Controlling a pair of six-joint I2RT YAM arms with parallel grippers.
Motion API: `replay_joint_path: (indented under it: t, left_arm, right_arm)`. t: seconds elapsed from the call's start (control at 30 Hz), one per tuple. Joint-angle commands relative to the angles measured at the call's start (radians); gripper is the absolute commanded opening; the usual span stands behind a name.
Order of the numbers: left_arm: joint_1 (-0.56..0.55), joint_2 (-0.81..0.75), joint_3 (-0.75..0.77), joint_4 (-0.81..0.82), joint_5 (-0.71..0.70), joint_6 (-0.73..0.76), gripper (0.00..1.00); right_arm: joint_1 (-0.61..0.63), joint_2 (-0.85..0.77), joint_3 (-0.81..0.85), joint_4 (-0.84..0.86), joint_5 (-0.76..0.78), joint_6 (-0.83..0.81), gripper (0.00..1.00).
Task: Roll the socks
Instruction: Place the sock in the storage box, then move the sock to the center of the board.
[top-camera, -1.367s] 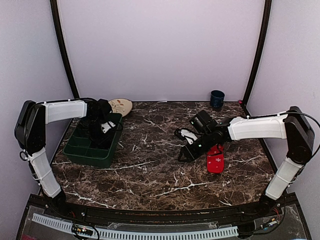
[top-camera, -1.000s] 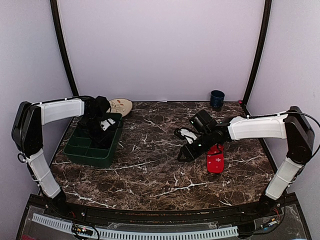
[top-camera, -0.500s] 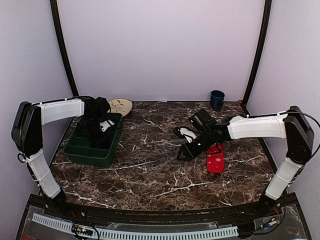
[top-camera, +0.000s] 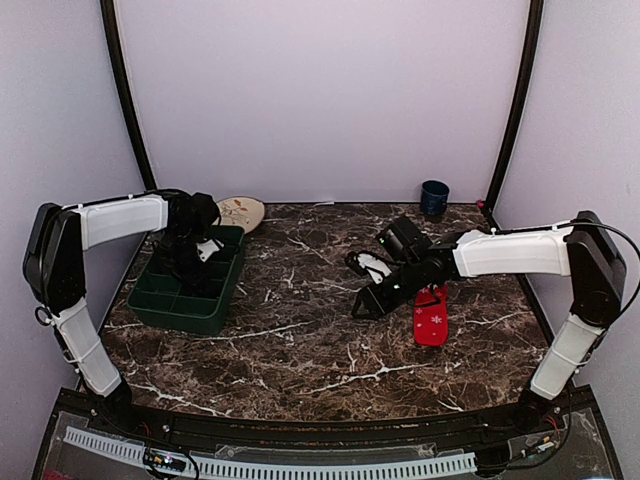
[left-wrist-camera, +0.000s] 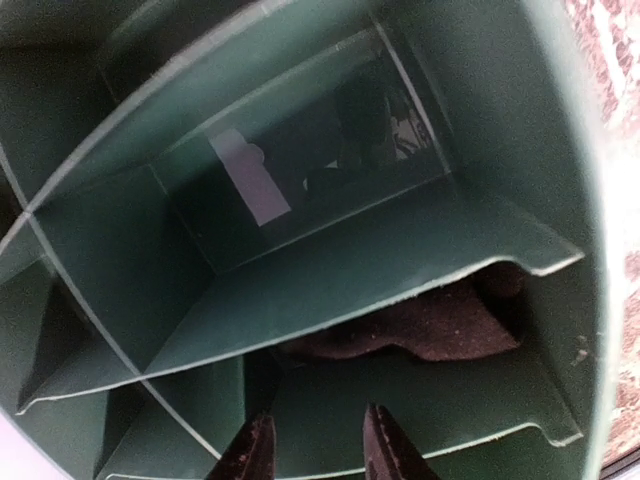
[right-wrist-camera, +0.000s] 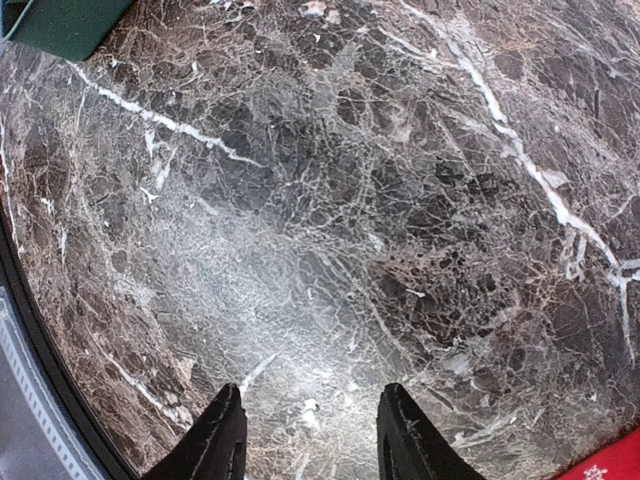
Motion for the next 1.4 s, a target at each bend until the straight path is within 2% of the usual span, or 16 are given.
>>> replay_joint_path:
  t: [0.0, 0.17, 0.3, 0.47, 0.6, 0.73, 0.87, 1.0, 1.2, 1.37]
  left_arm:
    - [0.004, -0.055, 0.078, -0.066, -0.013, -0.041, 0.34]
    - [0.000, -0.128, 0.189, -0.073, -0.004, -0.079, 0.34]
    - [-0.078, -0.200, 0.239, 0.008, 0.034, -0.074, 0.36]
    - [-0.270, -0.225, 0.190, 0.176, 0.040, -0.072, 0.39]
    - [-0.367, -0.197, 0.136, 0.258, 0.066, -0.100, 0.39]
    - [-0.440, -0.182, 0.090, 0.334, 0.096, -0.126, 0.37]
    - [-0.495, -0.173, 0.041, 0.417, 0.122, -0.143, 0.37]
    - [-0.550, -0.138, 0.020, 0.458, 0.128, -0.139, 0.37]
    - [-0.601, -0.112, -0.004, 0.493, 0.146, -0.134, 0.36]
    - [-0.619, -0.115, -0.040, 0.516, 0.140, -0.137, 0.35]
  right_arm:
    - [0.002, 0.010, 0.025, 0.015, 0.003, -0.008, 0.44]
    - [0.002, -0.025, 0.032, 0.008, 0.084, -0.008, 0.44]
    - [0.002, -0.068, 0.019, 0.001, 0.204, -0.010, 0.45]
    - [0.002, -0.158, -0.041, -0.010, 0.414, 0.027, 0.48]
    - [0.001, -0.216, -0.092, -0.043, 0.544, 0.106, 0.52]
    - [0.001, -0.230, -0.127, -0.117, 0.617, 0.233, 0.52]
    - [0.001, -0.242, -0.175, -0.185, 0.661, 0.352, 0.50]
    - [-0.002, -0.257, -0.220, -0.225, 0.680, 0.442, 0.42]
    - [-0.002, -0.212, -0.247, -0.252, 0.634, 0.520, 0.35]
    - [-0.002, -0.171, -0.269, -0.207, 0.569, 0.545, 0.30]
